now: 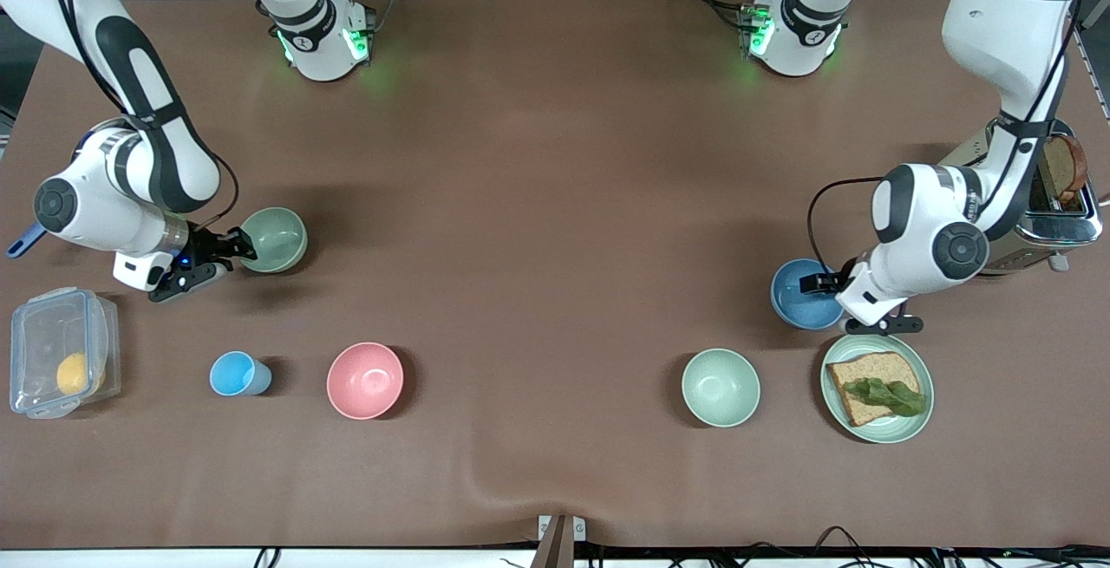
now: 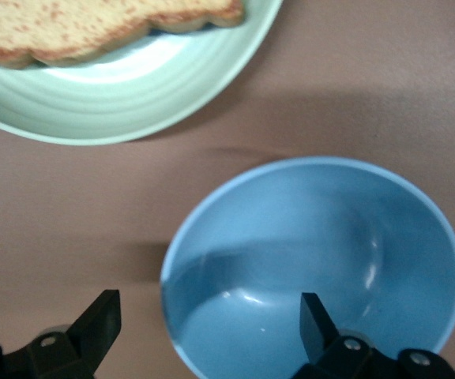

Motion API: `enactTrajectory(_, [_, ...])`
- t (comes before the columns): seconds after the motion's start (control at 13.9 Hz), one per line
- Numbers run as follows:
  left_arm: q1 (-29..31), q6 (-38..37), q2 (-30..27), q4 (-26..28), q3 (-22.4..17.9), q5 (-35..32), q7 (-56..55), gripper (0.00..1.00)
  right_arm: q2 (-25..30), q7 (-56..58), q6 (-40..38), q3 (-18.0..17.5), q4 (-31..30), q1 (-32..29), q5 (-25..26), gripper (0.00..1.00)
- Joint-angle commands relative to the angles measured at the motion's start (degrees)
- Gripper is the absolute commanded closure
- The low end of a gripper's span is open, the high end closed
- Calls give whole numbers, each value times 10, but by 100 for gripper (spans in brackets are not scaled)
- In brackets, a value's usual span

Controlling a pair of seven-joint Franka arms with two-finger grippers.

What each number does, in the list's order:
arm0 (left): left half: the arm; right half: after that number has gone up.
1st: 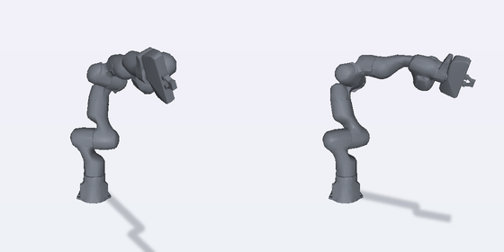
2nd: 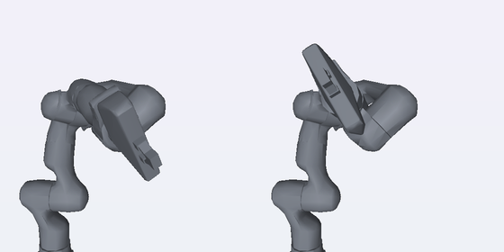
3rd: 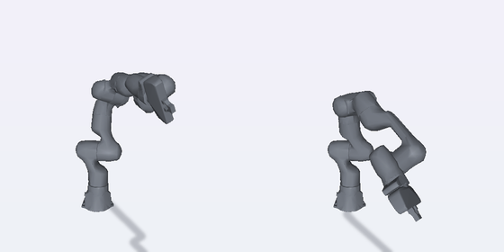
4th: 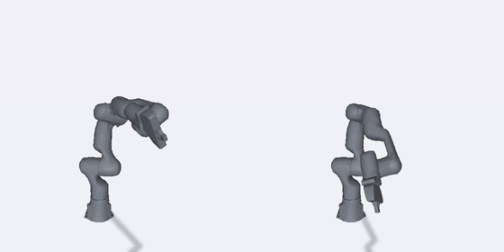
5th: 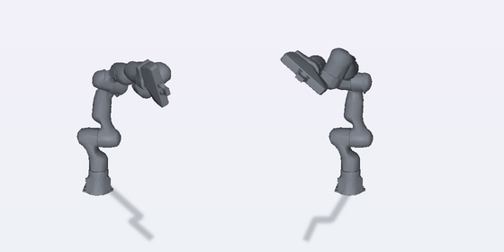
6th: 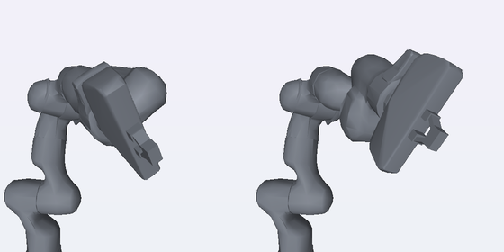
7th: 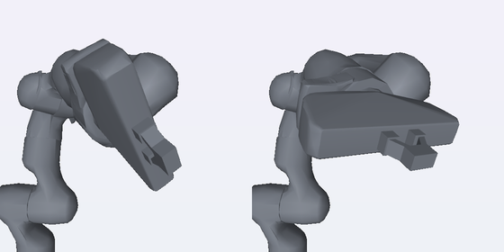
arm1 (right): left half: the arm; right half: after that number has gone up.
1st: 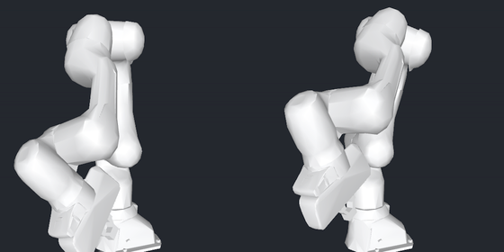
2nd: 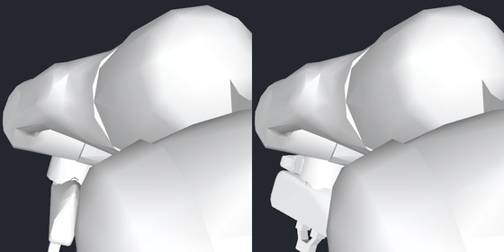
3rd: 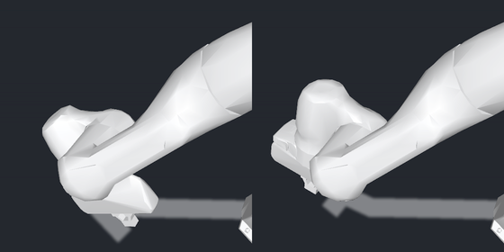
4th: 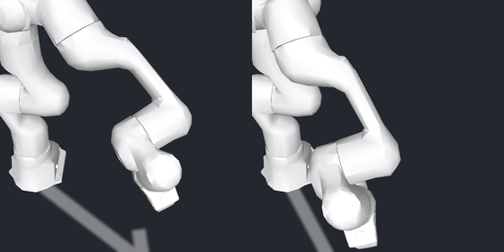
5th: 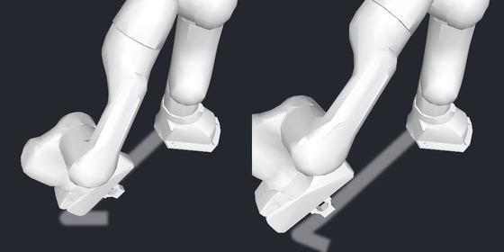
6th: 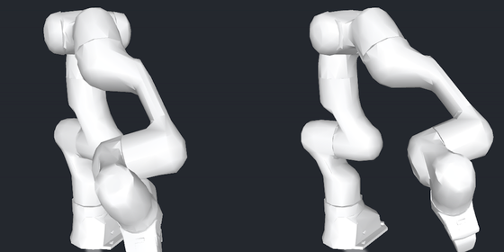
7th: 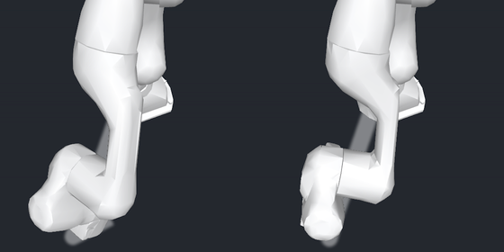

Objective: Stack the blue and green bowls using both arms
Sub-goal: 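Lower the right gripper onto the green bowl while the left lowers onto blue, then close the right gripper on green while the left gripper closes on blue, then carry the green bowl with the right gripper while the left carries blue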

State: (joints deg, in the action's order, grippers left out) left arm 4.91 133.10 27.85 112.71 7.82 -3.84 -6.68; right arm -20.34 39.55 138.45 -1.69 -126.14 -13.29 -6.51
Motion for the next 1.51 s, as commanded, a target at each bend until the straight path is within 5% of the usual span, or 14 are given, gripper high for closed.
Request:
enactTrajectory(0.0, [8,6,26,-25,4,-16,-4,0,-4,49,25,-10,-11,-19,-15,75])
enactTrajectory(0.07, [5,6,33,-37,4,-16,-7,0,-4,60,26,-10,-11,-24,-18,93])
enactTrajectory(0.22, [2,6,39,-52,4,-11,-8,0,-4,59,24,-10,-10,-20,-25,100])
enactTrajectory(0.36, [3,6,42,-52,4,-11,-8,64,1,59,14,-10,-7,-18,-28,100])
enactTrajectory(0.43, [3,7,46,-53,4,-10,-8,89,6,58,3,-11,-3,-17,-28,100])
enactTrajectory(0.5, [3,7,48,-53,4,-10,-8,100,9,55,-11,-12,1,-16,-28,100])
enactTrajectory(0.93, [4,9,45,-53,4,-13,-8,100,30,45,-106,-13,51,-5,-54,100])
enactTrajectory(1.43, [32,9,-6,-60,9,3,-16,100,79,-121,-170,-13,69,64,-54,100])
